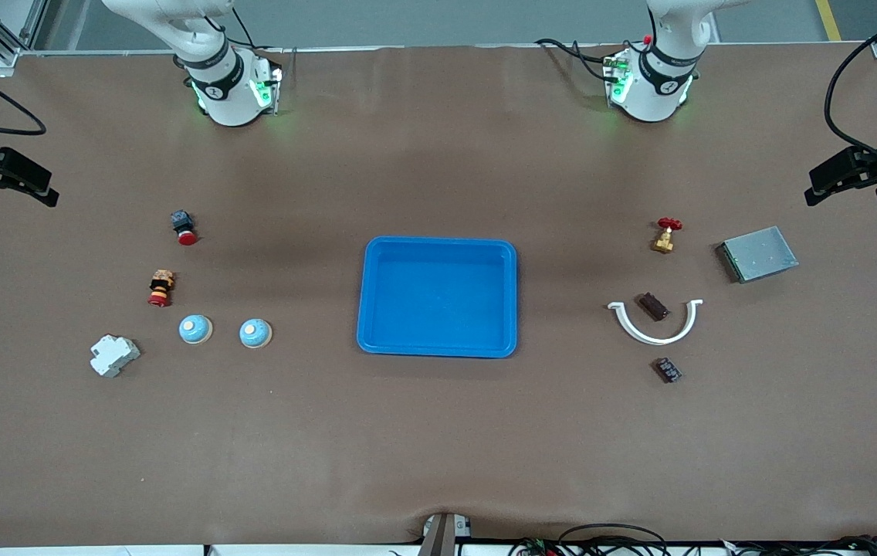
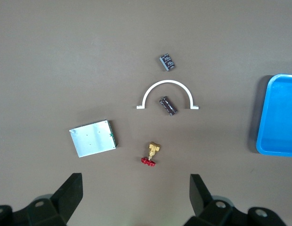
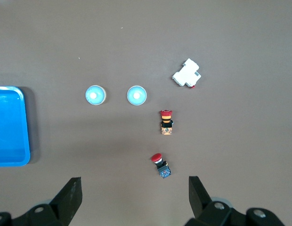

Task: Place electrolytic capacitor and blue bell in tray
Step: 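Move the right gripper toward the bells while the left gripper approaches capacitors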

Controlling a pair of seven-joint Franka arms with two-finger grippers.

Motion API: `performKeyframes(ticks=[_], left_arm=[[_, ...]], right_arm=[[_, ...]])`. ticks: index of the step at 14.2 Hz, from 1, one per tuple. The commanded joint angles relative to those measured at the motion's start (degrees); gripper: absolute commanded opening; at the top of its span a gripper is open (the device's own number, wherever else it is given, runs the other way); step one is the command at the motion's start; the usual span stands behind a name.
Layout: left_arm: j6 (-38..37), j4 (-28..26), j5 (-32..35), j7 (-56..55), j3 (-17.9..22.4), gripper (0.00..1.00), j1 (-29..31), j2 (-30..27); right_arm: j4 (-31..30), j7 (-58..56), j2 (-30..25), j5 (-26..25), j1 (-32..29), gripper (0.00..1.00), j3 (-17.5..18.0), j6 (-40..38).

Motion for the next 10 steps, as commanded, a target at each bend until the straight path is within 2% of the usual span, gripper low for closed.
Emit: performKeyframes(ticks=[1, 10], left_arm=[[-0.5, 0.3, -0.8, 0.9, -0.1, 1.00, 0.4, -0.1], [-0.7, 0.8, -2.7, 0.8, 0.4, 1.00, 1.3, 1.6]], right_arm=[[1.2, -0.4, 0.3, 0.1, -1.1, 1.00, 0.7, -0.5], [1.2, -0.4, 0.5, 0.1, -0.9, 1.00, 0.7, -0.5]])
